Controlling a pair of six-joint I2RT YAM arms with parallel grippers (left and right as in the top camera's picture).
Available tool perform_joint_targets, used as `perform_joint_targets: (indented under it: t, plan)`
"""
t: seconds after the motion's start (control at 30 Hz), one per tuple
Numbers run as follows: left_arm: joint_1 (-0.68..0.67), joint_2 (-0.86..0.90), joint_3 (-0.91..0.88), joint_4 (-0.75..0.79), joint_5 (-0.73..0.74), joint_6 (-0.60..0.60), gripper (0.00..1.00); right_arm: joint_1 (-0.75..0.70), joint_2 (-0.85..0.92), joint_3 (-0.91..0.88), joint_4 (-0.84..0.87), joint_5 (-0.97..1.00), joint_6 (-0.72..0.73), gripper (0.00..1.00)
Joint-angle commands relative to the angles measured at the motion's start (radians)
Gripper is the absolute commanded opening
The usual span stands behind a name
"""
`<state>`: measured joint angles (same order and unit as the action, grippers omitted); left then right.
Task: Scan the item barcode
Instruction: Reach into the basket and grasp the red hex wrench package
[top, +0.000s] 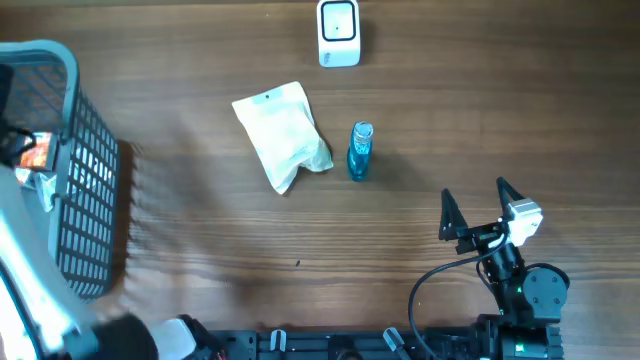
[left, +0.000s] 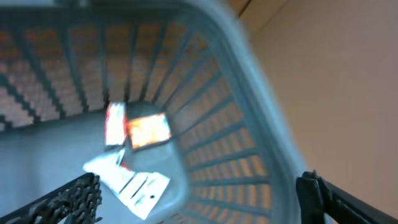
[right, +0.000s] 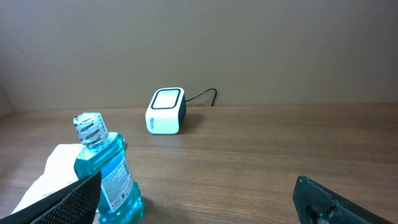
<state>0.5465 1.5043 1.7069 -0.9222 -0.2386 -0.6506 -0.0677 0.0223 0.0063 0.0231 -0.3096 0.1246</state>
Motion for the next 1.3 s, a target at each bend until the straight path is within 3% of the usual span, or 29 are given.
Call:
perform_joint_targets:
  t: [0.0,0.17,0.43,0.77,1.0,1.23,1.27]
  plan:
    - [0.042,0.14,0.014,-0.073,-0.004,-0.126,1.0,0.003,-0.005,-0.001,0.002,0.006,-0.017,1.0]
    - [0.101,0.265,0.013,-0.101,0.12,-0.155,1.0,0.003,-0.005,-0.001,0.002,0.006,-0.017,1.0]
    - [0.102,0.422,0.012,-0.19,0.126,-0.282,1.0,0.003,-0.005,-0.001,0.002,0.006,-0.017,1.0]
    - [0.101,0.555,0.012,-0.117,0.101,-0.288,1.0,0.003,-0.005,-0.001,0.002,0.006,-0.017,1.0]
    - [0.101,0.651,-0.001,-0.072,0.119,-0.22,1.0,0.003,-0.005,-0.001,0.002,0.006,-0.017,1.0]
    - [0.101,0.654,-0.08,-0.003,0.174,-0.22,1.0,0.003,-0.005,-0.001,0.002,0.006,-0.018,1.0]
    - [0.102,0.654,-0.08,-0.001,0.174,-0.216,0.92,0.003,-0.005,-0.001,0.002,0.006,-0.017,1.0]
